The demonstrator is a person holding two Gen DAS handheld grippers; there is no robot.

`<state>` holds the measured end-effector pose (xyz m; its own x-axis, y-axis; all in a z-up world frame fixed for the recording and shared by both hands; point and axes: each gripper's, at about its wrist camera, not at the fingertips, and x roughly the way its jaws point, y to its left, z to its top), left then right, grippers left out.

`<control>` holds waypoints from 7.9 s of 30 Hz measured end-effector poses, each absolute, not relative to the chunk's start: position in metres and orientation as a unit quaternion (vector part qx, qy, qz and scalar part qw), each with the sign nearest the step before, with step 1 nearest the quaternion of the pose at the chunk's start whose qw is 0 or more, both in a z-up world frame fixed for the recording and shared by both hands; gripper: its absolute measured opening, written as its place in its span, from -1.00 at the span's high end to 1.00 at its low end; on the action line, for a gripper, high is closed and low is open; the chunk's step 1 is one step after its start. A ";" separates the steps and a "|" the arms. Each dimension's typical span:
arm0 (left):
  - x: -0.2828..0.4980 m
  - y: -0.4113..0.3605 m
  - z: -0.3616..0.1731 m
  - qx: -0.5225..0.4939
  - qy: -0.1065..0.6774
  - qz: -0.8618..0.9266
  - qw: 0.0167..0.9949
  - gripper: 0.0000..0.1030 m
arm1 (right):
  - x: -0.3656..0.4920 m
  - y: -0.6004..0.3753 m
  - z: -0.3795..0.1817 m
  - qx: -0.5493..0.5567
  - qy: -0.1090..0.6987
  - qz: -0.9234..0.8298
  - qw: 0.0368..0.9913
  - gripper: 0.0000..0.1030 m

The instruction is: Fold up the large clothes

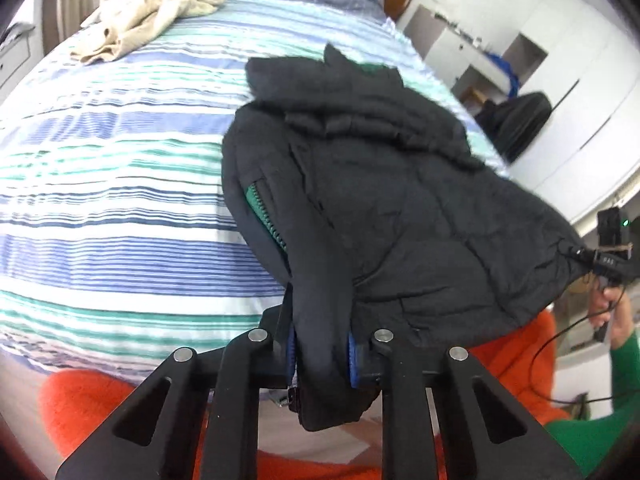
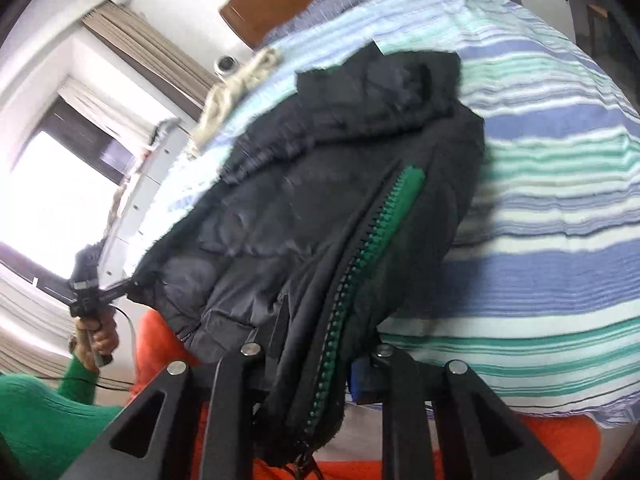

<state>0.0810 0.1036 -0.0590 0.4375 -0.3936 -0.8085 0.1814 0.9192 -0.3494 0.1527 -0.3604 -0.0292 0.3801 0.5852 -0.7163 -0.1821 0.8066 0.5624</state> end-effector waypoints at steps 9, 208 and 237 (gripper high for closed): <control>0.025 0.110 -0.082 -0.078 0.554 -0.161 0.813 0.66 | 0.117 -0.347 -0.044 0.214 0.553 0.246 0.766 0.62; 0.245 -0.081 -0.128 0.041 0.461 -0.191 0.865 -0.93 | 0.132 -0.267 -0.104 0.191 0.352 0.218 0.890 0.01; 0.169 -0.074 -0.103 0.085 0.438 -0.219 0.868 -0.94 | 0.138 -0.289 -0.126 0.214 0.384 0.149 0.886 -0.15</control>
